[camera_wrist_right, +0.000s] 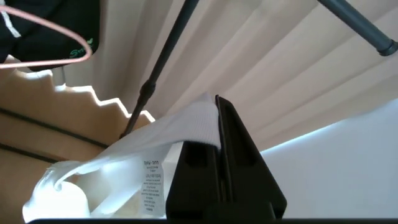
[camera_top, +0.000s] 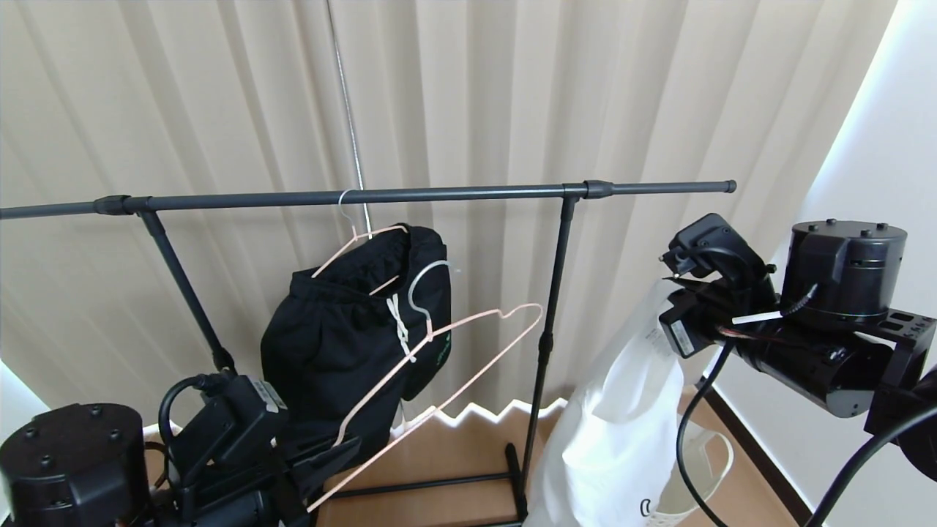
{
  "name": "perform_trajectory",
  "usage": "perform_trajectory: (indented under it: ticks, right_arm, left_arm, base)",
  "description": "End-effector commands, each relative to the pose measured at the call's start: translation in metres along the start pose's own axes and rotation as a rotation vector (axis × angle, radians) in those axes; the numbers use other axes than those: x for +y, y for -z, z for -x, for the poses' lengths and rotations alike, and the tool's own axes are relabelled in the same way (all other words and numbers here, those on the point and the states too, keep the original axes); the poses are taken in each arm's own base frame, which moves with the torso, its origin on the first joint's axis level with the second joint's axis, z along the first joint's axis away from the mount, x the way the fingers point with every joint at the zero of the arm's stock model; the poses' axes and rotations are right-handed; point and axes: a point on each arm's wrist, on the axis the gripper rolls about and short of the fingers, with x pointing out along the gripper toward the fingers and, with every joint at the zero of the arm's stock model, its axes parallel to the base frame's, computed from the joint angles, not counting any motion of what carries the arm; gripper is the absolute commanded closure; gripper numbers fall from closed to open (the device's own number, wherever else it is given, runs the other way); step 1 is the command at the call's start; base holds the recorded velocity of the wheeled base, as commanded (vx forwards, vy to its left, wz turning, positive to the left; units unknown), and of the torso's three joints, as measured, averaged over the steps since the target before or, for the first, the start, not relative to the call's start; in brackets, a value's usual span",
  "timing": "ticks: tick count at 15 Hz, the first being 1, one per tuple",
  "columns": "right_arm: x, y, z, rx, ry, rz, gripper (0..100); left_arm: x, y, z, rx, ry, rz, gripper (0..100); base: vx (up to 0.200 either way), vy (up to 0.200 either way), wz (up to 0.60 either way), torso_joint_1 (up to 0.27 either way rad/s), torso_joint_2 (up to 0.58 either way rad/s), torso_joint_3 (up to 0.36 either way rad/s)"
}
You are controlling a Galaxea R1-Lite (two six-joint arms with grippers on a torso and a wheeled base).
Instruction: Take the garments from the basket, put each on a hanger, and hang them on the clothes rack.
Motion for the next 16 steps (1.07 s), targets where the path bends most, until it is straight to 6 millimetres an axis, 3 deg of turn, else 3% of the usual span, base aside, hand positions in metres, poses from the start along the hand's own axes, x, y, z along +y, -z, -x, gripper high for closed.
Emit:
perform_trajectory:
  ticks: [1, 7, 16]
  right_arm:
    - [0.002, 0.002, -0.006, 0.021, 0.024, 0.005, 100]
    - [0.011, 0.004, -0.034, 0.067, 0.203, -0.003, 100]
    - [0.018, 0.003, -0.037, 0.051, 0.200, -0.007, 100]
  left_arm:
    - [-0.004, 0.005, 0.006, 0.008, 0.036, -0.001, 100]
    - [-0.010, 0.008, 0.008, -0.005, 0.127, -0.001, 100]
    - [-0.023, 0.012, 0.008, -0.009, 0.192, -0.016, 100]
  base:
    - [0.000, 0.000, 0.00, 0.000, 0.00, 0.000]
    - [0.000, 0.000, 0.00, 0.000, 0.00, 0.000]
    - [0.000, 0.000, 0.00, 0.000, 0.00, 0.000]
